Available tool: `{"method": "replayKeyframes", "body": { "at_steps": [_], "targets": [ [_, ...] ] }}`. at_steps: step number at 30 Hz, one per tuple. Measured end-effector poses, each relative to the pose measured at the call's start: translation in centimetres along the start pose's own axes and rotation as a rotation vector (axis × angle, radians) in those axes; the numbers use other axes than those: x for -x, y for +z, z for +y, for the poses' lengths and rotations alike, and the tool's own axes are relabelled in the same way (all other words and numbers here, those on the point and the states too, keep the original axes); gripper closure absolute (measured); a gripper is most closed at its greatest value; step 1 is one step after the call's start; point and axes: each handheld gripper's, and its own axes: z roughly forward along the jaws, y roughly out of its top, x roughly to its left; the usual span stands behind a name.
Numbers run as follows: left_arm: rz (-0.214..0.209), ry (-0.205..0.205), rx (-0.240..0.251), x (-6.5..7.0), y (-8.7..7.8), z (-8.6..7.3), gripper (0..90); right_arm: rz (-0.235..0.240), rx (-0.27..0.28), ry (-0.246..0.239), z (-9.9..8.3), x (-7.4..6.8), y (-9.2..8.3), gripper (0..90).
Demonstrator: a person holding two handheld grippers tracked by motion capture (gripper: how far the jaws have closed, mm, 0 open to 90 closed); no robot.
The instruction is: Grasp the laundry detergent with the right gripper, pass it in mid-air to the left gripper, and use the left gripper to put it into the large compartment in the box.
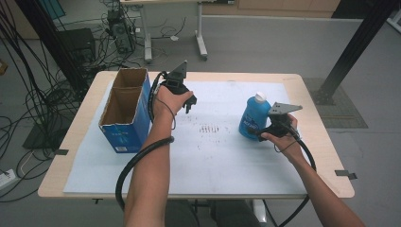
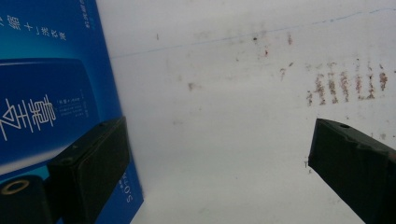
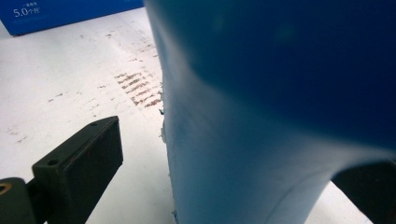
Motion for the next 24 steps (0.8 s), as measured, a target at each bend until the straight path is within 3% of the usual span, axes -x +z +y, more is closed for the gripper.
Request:
{"method": "replayKeyframes", "body": {
  "at_steps": [24],
  "targets": [
    [0.003, 0.002, -0.002, 0.16, -0.13, 0.13, 6.0, -0.005, 0.016, -0.003, -0.03, 0.40, 0.05, 1.5]
  ]
}}
